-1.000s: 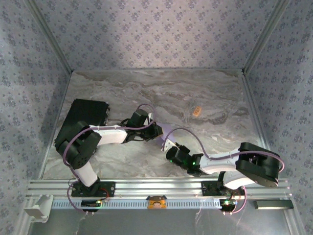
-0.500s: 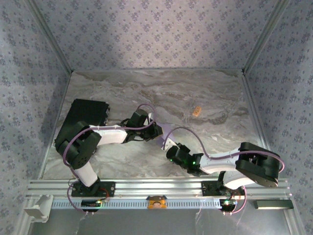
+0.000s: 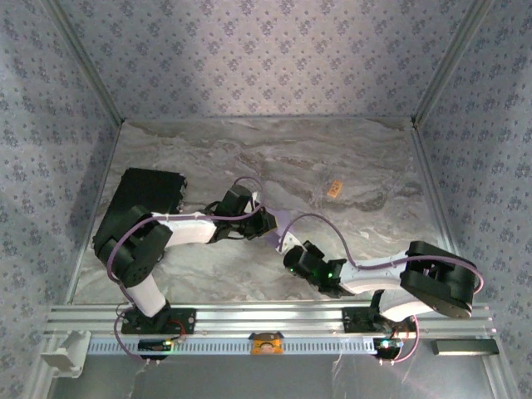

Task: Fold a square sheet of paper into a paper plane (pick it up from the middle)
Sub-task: Fourth fold the wing at the center of the table.

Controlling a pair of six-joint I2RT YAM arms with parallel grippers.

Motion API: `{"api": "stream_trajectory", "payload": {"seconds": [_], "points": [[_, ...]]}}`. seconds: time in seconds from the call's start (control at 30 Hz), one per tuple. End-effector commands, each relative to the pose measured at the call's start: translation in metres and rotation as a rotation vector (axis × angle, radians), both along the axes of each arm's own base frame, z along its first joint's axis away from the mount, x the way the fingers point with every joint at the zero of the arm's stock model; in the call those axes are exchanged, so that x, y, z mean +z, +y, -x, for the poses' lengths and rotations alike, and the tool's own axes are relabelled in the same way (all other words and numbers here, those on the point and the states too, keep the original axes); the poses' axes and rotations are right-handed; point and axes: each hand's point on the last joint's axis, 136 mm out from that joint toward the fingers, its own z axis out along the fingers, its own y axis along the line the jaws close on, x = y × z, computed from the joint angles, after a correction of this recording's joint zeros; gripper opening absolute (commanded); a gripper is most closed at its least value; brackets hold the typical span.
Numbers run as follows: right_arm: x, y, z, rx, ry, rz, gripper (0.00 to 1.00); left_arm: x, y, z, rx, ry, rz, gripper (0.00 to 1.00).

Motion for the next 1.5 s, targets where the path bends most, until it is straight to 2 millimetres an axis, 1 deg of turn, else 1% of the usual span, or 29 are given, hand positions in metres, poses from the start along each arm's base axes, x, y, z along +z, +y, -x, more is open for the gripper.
{"api": "stream_trajectory", "payload": {"seconds": [0.0, 0.17, 0.33, 0.43, 0.53, 0.83, 1.07, 1.27, 1.47], "points": [[0.002, 0.001, -0.002, -0.021, 0.01, -0.025, 0.08, 0.009, -0.007, -0.001, -0.017, -0.014, 0.016, 0.12], [0.0, 0.003, 0.0, -0.023, 0.044, -0.061, 0.03, 0.014, -0.004, -0.002, -0.011, -0.037, 0.013, 0.21], [-0.004, 0.008, -0.001, -0.044, 0.141, -0.183, 0.01, 0.021, 0.011, -0.005, 0.046, -0.082, -0.04, 0.34], [-0.004, 0.01, -0.002, -0.051, 0.188, -0.247, 0.0, 0.024, 0.02, -0.006, 0.071, -0.099, -0.071, 0.39], [-0.003, 0.012, -0.004, -0.057, 0.227, -0.306, 0.0, 0.026, 0.025, -0.006, 0.084, -0.111, -0.084, 0.42], [-0.001, 0.018, -0.005, -0.046, 0.334, -0.435, 0.0, 0.024, 0.025, -0.007, 0.084, -0.102, -0.089, 0.43], [-0.001, 0.015, -0.007, -0.07, 0.37, -0.484, 0.0, 0.021, 0.024, -0.006, 0.082, -0.091, -0.093, 0.42], [-0.005, 0.009, -0.008, -0.099, 0.391, -0.49, 0.0, 0.02, 0.023, -0.006, 0.082, -0.084, -0.092, 0.41], [-0.008, 0.008, -0.009, -0.11, 0.397, -0.48, 0.01, 0.018, 0.024, -0.006, 0.082, -0.078, -0.093, 0.4]]}}
